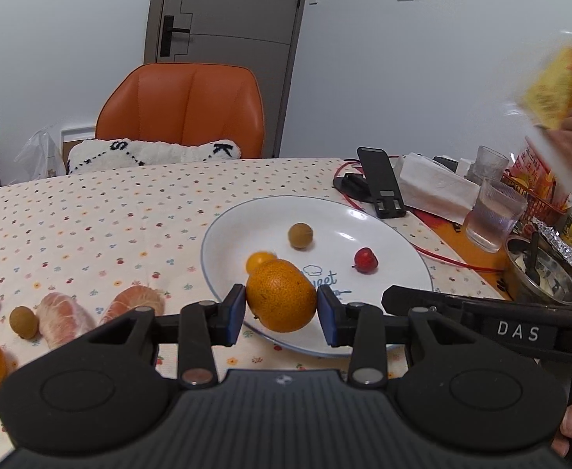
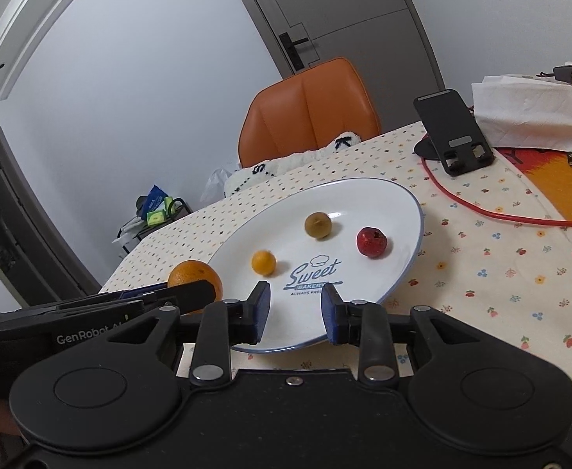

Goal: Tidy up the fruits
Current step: 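Lower the large orange onto the plate and open the left gripper, then withdraw both grippers from the plate back toward the fruit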

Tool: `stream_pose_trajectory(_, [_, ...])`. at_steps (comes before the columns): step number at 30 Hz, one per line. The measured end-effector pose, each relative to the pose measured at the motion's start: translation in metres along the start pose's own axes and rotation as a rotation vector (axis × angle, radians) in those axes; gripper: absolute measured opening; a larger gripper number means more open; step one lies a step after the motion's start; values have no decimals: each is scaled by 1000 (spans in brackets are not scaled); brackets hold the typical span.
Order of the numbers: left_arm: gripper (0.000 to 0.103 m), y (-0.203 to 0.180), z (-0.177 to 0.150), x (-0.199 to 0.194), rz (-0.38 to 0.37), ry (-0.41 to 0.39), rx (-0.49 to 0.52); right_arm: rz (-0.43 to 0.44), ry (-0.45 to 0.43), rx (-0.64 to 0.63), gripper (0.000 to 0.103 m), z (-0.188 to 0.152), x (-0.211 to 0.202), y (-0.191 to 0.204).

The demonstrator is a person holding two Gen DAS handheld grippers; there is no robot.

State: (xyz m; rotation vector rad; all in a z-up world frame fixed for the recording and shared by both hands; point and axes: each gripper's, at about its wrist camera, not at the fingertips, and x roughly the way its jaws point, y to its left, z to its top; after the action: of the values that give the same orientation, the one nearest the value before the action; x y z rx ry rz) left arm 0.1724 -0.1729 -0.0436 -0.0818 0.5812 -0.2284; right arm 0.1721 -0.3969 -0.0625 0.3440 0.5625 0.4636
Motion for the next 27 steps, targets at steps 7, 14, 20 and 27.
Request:
stream_pose_trajectory(7, [42,-9,2,-2,10,-24,29,-9,-4,4,31,0,-5,-3])
stream_pose_trajectory(14, [49,-1,0,-8,30,-10,-1,-11,-7,-3,39,0,-7,1])
stream_pose_trajectory(20, [66,11,-3,-19,63,-24,-25,-21,-7,-26,53,-2,-6,9])
stream_pose_trajectory(27, [78,28,-9,-32,91,-37,-59,-22,-10,-53,70,-3,-3,22])
